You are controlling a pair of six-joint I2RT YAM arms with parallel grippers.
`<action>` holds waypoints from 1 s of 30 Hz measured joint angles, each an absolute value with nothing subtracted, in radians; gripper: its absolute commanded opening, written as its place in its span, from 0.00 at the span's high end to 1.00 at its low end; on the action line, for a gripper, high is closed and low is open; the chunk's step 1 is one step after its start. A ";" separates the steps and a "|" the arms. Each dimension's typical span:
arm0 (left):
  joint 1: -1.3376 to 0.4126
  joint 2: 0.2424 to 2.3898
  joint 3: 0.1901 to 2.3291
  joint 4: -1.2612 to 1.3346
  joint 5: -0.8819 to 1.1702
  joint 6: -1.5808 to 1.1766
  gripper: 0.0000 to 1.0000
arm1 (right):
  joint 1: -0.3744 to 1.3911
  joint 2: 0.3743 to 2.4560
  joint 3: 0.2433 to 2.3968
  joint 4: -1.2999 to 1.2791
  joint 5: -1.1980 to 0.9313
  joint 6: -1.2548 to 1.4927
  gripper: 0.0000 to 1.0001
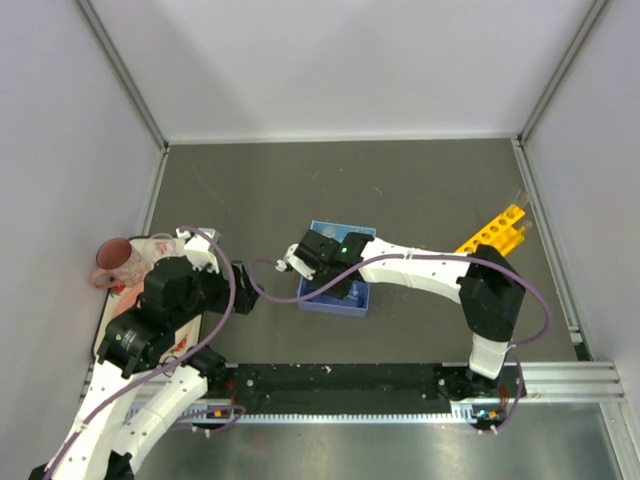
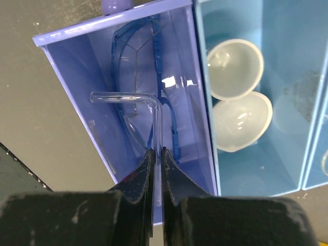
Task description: Organize the chemistry lab equipment
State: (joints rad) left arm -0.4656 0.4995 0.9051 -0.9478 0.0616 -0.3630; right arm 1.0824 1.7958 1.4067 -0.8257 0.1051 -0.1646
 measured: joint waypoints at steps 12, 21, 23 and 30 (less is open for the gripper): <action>-0.466 0.500 0.905 -0.959 0.054 -0.363 0.04 | 1.093 1.825 1.372 -0.735 0.100 -0.166 0.97; -0.466 0.500 0.905 -0.959 0.045 -0.363 0.04 | 1.093 1.833 1.352 -0.702 0.103 -0.168 0.85; -0.466 0.500 0.905 -0.959 0.043 -0.363 0.04 | 1.093 1.834 1.348 -0.702 0.103 -0.168 0.84; -0.466 0.500 0.905 -0.959 0.044 -0.363 0.04 | 1.093 1.828 1.348 -0.699 0.109 -0.157 0.77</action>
State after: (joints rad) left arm -0.4656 0.5003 0.9051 -0.9588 0.0437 -0.3630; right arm 1.0931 1.8278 1.3479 -0.6991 0.1085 -0.1574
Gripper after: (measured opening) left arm 0.961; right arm 0.207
